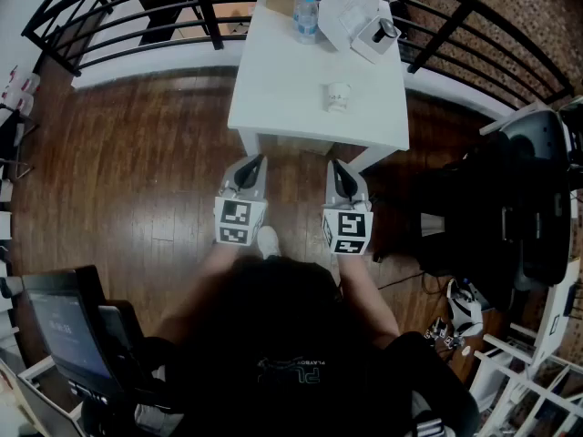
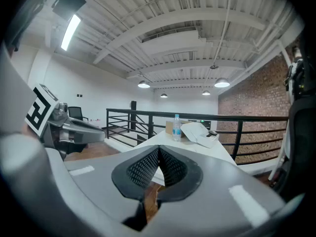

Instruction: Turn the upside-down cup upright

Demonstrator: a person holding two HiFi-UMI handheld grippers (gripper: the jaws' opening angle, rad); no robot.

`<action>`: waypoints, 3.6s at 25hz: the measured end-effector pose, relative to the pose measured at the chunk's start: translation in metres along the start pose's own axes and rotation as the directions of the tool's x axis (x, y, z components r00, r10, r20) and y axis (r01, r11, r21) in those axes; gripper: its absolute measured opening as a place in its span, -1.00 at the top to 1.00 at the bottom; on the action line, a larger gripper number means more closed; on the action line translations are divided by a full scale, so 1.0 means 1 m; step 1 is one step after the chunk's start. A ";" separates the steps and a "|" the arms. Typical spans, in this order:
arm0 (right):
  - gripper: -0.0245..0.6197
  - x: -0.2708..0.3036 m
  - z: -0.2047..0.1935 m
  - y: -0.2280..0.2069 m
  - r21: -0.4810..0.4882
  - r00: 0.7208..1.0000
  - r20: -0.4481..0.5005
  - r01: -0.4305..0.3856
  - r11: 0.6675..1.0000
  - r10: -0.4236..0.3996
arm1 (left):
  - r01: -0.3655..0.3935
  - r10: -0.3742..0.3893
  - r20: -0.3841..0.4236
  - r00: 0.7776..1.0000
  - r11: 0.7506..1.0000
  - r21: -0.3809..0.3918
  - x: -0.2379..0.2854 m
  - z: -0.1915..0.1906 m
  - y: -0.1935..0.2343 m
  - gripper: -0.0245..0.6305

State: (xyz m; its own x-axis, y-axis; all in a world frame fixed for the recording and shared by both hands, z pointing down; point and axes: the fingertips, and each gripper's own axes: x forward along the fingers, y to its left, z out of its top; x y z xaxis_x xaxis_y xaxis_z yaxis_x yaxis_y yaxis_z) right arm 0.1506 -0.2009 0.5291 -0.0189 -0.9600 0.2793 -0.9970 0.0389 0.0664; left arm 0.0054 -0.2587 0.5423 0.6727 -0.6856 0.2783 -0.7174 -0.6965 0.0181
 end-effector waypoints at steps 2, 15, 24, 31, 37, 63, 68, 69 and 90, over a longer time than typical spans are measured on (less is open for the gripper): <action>0.88 0.013 0.003 0.002 -0.009 1.000 0.001 0.000 1.000 0.000 | 0.001 -0.001 0.006 1.000 1.000 -0.004 0.009 0.001 0.011 0.93; 0.88 0.060 -0.006 -0.022 0.081 0.995 -0.091 0.047 0.996 -0.039 | 0.001 0.000 0.002 1.000 0.997 -0.072 0.049 -0.001 0.043 0.93; 0.88 0.104 -0.032 -0.057 0.150 0.981 -0.195 0.039 0.988 -0.009 | -0.047 0.044 -0.044 0.998 0.997 -0.054 0.082 -0.004 0.051 0.93; 0.78 0.140 -0.034 -0.096 0.206 0.975 -0.220 0.027 0.978 0.020 | -0.068 0.065 -0.078 0.995 0.997 -0.033 0.119 0.003 0.044 0.93; 0.42 0.171 -0.033 -0.115 0.245 0.970 -0.236 -0.007 0.969 0.066 | -0.109 0.106 -0.098 0.989 0.994 -0.018 0.136 0.010 0.041 0.93; -0.29 0.281 -0.109 -0.163 0.737 0.806 -0.443 0.080 0.671 0.391 | -0.136 0.129 -0.121 0.984 0.990 -0.046 0.155 0.005 0.065 0.93; -0.23 0.288 -0.112 -0.159 0.760 0.780 -0.456 0.091 0.643 0.429 | -0.142 0.135 -0.117 0.984 0.988 -0.053 0.153 0.005 0.074 0.93; -0.17 0.288 -0.113 -0.159 0.766 0.778 -0.459 0.101 0.635 0.429 | -0.143 0.136 -0.117 0.984 0.988 -0.054 0.153 0.004 0.076 0.93; 0.04 0.281 -0.076 -0.160 0.802 0.866 -0.334 0.054 0.595 0.372 | -0.100 0.094 -0.100 0.991 0.993 -0.056 0.159 0.006 0.083 0.93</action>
State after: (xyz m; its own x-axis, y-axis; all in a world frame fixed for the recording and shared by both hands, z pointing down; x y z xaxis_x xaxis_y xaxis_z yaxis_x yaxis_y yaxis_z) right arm 0.3108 -0.4555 0.6700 -0.3621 -0.7246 0.5864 -0.6538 -0.2510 -0.7139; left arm 0.0537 -0.4268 0.5826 0.5808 -0.7235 0.3732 -0.7900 -0.6115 0.0440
